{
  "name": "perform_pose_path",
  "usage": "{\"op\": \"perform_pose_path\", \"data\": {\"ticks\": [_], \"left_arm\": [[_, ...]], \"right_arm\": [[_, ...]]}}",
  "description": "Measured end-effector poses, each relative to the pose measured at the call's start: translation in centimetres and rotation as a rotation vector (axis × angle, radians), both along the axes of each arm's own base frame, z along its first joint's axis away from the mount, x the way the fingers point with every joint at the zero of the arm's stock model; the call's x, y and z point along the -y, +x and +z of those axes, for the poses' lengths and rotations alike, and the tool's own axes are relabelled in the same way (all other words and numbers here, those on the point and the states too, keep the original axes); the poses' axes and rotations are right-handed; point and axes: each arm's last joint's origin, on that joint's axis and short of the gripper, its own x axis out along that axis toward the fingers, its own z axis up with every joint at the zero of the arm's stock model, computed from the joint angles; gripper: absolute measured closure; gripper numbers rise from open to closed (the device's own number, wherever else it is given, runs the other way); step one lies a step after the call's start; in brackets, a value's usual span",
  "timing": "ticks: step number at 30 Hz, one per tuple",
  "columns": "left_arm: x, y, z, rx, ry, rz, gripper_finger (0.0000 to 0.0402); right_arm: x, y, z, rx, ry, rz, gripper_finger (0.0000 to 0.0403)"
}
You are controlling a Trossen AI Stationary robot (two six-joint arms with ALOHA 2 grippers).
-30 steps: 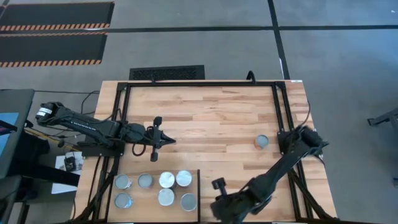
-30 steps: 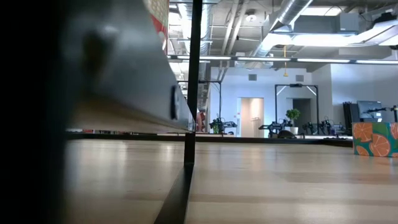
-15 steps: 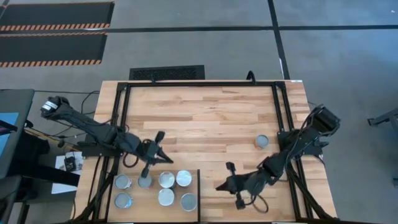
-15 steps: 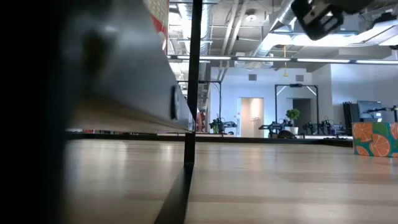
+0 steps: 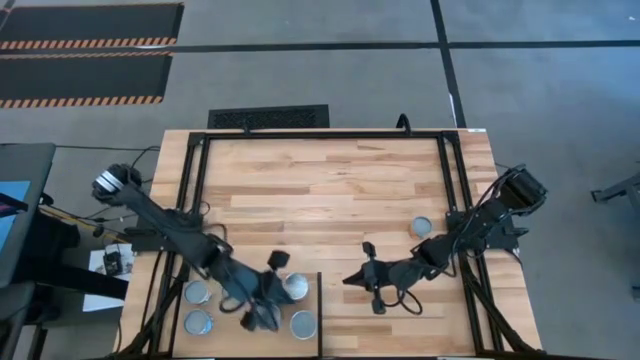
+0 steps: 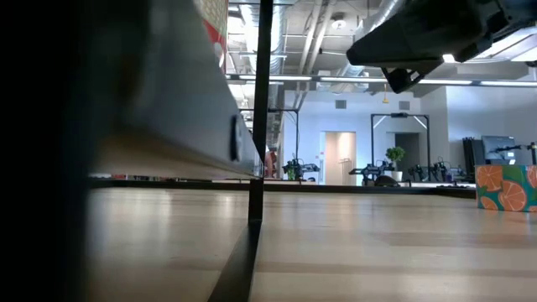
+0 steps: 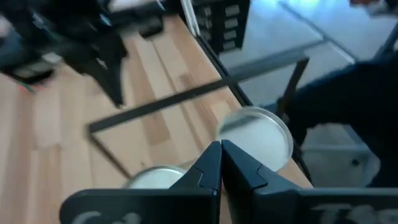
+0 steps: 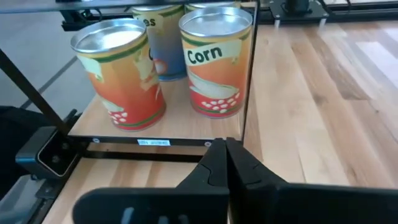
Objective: Pick and place cans onto a shelf
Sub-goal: Put the canned corn on the shelf
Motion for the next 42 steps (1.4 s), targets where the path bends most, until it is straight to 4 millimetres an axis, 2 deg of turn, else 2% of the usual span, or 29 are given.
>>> {"op": "perform_pose_path", "data": {"ticks": [7, 13, 24, 42], "left_arm": [[4.0, 3.1, -0.3, -0.111, 0.065, -0.033, 0.0401], [6.1, 4.9, -0.9, -0.186, 0.116, -0.047, 0.0401], [6.0, 4.7, -1.7, -0.292, 0.129, -0.005, 0.0401], [5.7, 4.3, -2.1, -0.349, 0.158, 0.015, 0.0401]], "right_arm": [[-0.1, -0.1, -0.1, -0.015, -0.001, 0.02, 0.04], [-0.3, -0.2, -0.1, -0.016, 0.001, 0.032, 0.0398], [-1.4, -1.0, -0.2, -0.015, -0.011, 0.054, 0.0399], [-1.4, -1.0, -0.2, -0.014, -0.011, 0.051, 0.0399]]}}
